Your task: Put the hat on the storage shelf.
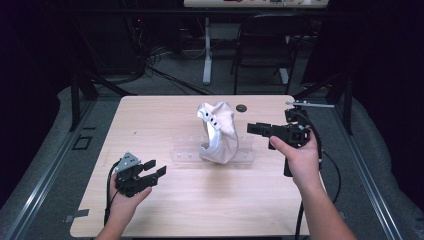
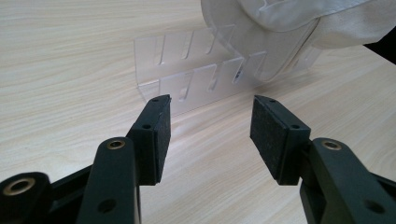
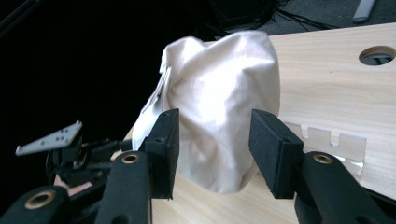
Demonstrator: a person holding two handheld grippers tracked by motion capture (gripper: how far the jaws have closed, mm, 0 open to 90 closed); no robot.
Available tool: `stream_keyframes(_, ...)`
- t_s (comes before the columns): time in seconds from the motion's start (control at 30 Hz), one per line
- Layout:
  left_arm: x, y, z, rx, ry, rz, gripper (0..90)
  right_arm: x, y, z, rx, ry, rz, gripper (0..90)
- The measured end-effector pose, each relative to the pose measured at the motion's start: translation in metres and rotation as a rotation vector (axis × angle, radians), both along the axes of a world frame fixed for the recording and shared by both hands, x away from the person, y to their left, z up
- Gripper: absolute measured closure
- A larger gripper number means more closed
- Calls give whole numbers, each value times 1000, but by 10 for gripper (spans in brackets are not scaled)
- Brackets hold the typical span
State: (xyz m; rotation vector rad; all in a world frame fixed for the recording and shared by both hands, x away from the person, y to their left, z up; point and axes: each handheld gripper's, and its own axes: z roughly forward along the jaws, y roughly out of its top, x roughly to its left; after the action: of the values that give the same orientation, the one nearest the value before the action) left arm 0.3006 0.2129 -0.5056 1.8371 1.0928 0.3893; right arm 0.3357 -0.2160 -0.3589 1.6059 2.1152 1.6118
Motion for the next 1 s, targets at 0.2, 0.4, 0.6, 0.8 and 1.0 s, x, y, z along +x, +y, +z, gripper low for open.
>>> stream_keyframes(0.2,1,1,-4,15,3,11,485,-18,-3,-23,-7,-5,-5,531)
stream_keyframes(0.4,0,2,-5,17,6,14,481,-28,-8,-37,-5,-1,-27,528)
stream_keyframes(0.6,0,1,-6,19,3,16,478,-34,-19,-41,13,-8,-51,527)
stream_keyframes(0.8,1,1,-11,27,13,14,476,-40,-25,-49,11,-21,-81,526)
stream_keyframes(1.0,1,-2,-14,36,3,16,456,-40,-28,-59,15,-13,-101,527)
